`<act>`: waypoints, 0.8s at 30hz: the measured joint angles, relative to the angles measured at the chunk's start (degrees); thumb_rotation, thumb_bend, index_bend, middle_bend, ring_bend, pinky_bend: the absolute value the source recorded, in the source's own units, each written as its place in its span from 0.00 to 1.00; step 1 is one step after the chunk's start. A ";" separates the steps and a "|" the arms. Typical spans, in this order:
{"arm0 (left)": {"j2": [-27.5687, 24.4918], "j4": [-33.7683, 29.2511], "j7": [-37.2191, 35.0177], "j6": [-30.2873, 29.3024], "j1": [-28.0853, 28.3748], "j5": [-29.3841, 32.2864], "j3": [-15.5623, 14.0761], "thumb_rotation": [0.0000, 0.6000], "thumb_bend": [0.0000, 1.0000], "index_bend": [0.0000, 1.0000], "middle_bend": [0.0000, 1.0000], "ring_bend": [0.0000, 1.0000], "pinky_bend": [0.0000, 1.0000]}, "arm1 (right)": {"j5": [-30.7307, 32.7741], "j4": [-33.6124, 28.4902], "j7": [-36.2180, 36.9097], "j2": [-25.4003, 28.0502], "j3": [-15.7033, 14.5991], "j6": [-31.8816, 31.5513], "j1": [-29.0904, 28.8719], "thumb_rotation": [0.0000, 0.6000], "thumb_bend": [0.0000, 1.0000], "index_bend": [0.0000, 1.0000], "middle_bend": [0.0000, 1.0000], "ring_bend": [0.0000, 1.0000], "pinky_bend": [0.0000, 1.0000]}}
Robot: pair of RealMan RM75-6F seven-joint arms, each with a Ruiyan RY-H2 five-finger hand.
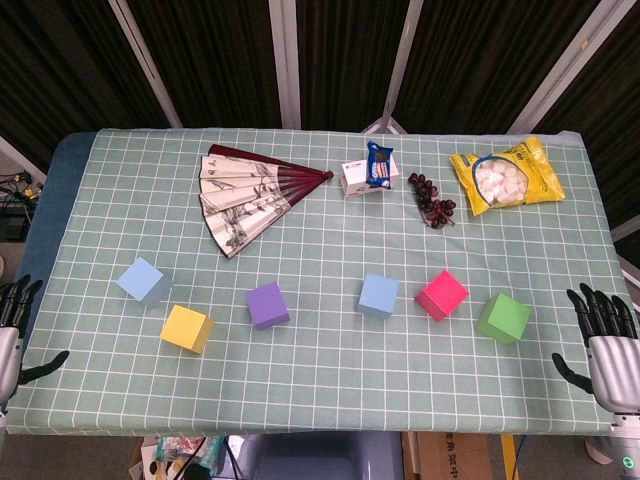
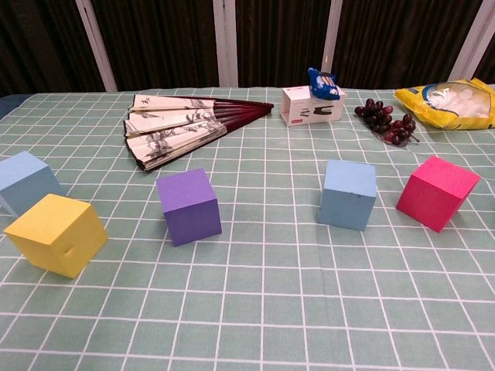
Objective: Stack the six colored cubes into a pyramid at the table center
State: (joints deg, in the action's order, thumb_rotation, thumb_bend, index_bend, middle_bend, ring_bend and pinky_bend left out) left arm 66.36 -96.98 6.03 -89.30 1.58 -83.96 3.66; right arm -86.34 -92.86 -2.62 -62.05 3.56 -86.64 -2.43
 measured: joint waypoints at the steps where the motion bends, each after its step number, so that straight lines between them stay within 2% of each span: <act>1: 0.00 -0.01 0.03 -0.01 0.00 -0.01 -0.01 1.00 0.02 0.00 0.00 0.03 0.00 | -0.01 -0.02 0.06 0.02 -0.01 0.03 0.00 1.00 0.28 0.00 0.00 0.00 0.04; 24: -0.51 -0.84 1.53 0.81 0.15 0.35 -0.39 1.00 0.02 0.00 0.00 0.03 0.00 | 0.14 -0.73 0.19 0.51 -0.43 0.51 0.15 1.00 0.28 0.00 0.00 0.00 0.04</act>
State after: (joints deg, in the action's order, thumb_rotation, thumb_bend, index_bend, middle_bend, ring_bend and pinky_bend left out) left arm 65.85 -97.82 7.56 -88.49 1.74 -83.61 3.27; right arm -86.20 -93.59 -2.42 -61.54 3.13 -86.13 -2.28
